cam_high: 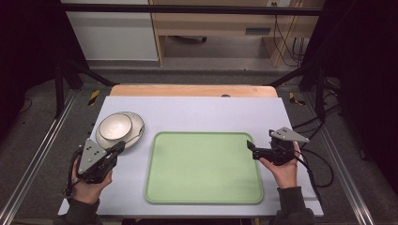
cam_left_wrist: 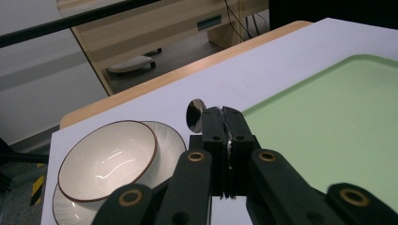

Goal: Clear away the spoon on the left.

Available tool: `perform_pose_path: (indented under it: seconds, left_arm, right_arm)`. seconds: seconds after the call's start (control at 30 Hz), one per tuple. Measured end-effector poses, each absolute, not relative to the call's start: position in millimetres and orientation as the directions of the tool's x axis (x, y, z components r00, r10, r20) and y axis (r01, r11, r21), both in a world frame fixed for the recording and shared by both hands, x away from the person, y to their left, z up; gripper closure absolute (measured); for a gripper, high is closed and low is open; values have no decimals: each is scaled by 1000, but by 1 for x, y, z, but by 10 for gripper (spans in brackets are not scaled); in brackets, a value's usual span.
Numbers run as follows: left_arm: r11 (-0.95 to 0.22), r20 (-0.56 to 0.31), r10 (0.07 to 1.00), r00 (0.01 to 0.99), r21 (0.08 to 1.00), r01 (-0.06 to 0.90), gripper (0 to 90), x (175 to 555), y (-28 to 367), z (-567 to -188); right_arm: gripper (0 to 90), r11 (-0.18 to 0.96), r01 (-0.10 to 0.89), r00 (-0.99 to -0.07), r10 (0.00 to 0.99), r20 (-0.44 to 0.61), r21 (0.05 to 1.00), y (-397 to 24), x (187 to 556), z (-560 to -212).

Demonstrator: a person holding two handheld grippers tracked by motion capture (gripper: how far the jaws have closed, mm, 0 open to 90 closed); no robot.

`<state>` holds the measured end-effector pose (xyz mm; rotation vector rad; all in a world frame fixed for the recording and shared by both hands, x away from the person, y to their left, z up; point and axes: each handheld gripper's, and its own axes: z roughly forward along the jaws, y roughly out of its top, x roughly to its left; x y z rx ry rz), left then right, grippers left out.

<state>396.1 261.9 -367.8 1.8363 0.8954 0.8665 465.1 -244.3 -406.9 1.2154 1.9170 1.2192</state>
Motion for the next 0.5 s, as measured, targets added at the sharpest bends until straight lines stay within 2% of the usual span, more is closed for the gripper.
perform_pose_path:
  seconds: [0.5]
  left_arm:
    - [-398, 224, 810, 542, 889, 228, 889, 396, 242, -377]
  right_arm:
    - [59, 182, 395, -436, 900, 9, 900, -244, 465, -407]
